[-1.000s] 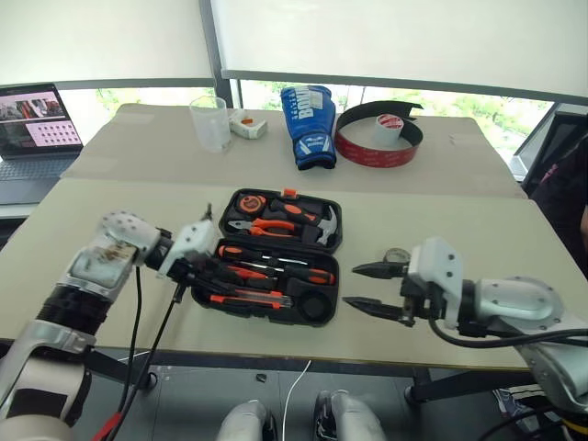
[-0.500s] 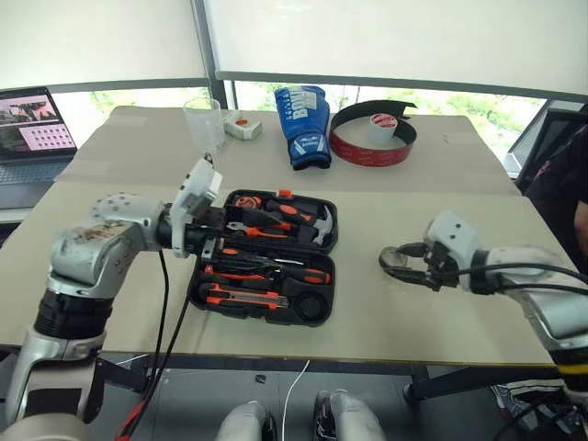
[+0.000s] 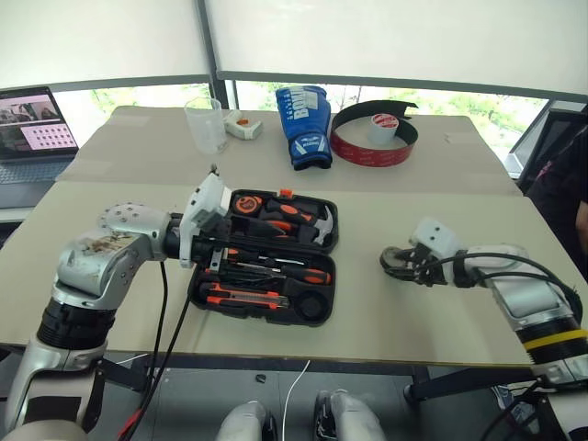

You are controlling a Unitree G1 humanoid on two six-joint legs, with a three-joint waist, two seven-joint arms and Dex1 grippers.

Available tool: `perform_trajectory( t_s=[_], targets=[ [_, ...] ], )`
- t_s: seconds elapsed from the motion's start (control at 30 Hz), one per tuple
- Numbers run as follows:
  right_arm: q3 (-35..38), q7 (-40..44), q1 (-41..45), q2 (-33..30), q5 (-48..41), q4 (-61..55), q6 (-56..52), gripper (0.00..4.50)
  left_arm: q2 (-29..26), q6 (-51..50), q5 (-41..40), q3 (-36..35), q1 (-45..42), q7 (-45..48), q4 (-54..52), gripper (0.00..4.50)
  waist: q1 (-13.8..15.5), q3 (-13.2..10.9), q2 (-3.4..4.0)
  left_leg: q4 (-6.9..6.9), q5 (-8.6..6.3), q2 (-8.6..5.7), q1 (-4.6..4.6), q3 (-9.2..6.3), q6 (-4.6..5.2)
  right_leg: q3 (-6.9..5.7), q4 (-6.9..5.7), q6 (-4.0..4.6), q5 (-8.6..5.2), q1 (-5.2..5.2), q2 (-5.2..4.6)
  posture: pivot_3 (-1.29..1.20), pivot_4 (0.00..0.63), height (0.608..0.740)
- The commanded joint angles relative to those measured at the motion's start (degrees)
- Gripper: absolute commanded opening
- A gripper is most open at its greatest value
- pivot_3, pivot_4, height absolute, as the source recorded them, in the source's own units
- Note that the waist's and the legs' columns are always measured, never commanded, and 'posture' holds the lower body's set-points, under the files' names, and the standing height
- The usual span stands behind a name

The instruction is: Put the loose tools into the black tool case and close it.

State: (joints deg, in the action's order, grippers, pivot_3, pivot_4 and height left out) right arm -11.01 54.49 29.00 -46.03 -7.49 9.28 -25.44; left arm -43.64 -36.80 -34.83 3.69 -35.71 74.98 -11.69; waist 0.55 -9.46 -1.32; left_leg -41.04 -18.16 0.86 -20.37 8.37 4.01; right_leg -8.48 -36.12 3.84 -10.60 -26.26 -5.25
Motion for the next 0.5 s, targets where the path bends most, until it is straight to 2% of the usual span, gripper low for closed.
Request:
perform_trajectory(
  t_s=[0.03,0.07,0.1,0.2,0.33,0.5],
  targets=[
    [1.25,0.2,1.17,0.32,0.72,-0.55,1.63,0.62,-0.94,1.76,0.87,0.24,-0.63,1.1,-0.25,4.5,0.01,0.0,0.0,0.0,0.0,0.0,0.0,0.0,0.0,0.0,0.0,0.0,0.0,0.0,0.0,0.0,0.15,0.727],
    [1.5,0.43,1.11,0.32,0.66,-0.91,1.68,0.22,-1.01,2.04,1.17,0.43,-0.55,1.49,-0.15,4.5,0.0,0.0,0.0,0.0,0.0,0.0,0.0,0.0,0.0,0.0,0.0,0.0,0.0,0.0,0.0,0.0,0.15,0.727],
    [1.78,1.01,0.98,0.05,0.48,-1.62,1.82,0.11,-1.11,2.31,1.44,0.61,-0.42,1.87,-0.08,4.5,0.0,0.0,0.0,0.0,0.0,0.0,0.0,0.0,0.0,0.0,0.0,0.0,0.0,0.0,0.0,0.0,0.15,0.727],
    [3.5,4.37,0.88,-0.67,-2.74,-6.24,1.18,0.11,-1.5,3.01,1.84,1.06,-0.11,2.9,0.14,4.5,-0.01,-0.02,0.03,0.0,0.0,0.0,0.0,0.0,0.0,0.0,0.0,0.0,0.0,0.0,0.0,0.0,0.15,0.727],
    [5.42,12.19,0.55,-1.54,-14.48,-21.4,-6.74,0.11,-1.95,3.92,2.16,1.24,0.34,3.92,0.21,4.5,-0.13,-0.08,0.12,0.04,0.0,0.01,0.0,-0.01,0.0,0.01,0.01,0.0,0.0,-0.02,0.0,0.0,0.15,0.727],
    [-0.03,13.59,0.39,-0.73,-17.31,-33.37,-10.43,0.11,-3.25,6.02,3.91,1.49,1.59,4.89,0.68,4.5,0.09,-0.08,0.12,0.05,0.0,0.02,0.02,-0.07,-0.01,-0.03,0.01,0.0,0.0,-0.01,0.01,0.0,0.15,0.727]
  ],
)
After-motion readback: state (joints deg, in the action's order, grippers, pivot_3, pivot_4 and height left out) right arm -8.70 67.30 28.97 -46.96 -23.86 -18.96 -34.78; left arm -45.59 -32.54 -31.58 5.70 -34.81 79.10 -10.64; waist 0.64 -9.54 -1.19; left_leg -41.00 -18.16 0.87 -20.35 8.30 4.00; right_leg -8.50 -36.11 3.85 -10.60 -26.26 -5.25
